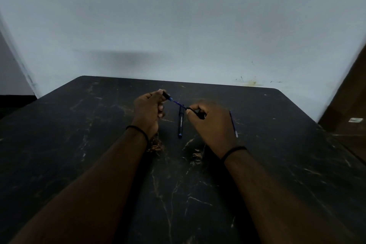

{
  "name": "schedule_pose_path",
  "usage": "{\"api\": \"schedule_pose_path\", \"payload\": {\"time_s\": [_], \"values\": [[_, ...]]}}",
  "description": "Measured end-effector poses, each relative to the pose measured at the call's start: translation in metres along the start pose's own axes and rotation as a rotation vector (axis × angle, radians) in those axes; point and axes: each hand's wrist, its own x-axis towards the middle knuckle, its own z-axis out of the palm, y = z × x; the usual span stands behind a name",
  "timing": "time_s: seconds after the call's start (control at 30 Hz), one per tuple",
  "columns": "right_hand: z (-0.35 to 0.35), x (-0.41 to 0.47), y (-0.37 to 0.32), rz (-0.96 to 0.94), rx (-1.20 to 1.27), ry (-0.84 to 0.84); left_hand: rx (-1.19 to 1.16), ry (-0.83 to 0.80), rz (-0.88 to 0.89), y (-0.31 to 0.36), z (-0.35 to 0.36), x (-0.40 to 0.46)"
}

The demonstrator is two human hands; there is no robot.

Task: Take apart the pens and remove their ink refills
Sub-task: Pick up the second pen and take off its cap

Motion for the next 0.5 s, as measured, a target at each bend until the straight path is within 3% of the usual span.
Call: {"api": "schedule_pose_path", "payload": {"time_s": [0.5], "values": [[0.0005,-0.0015,-0.0009,0.085,-0.028,-0.052,0.049,-0.051,0.027,-0.0063,0.0078,-0.0012]]}}
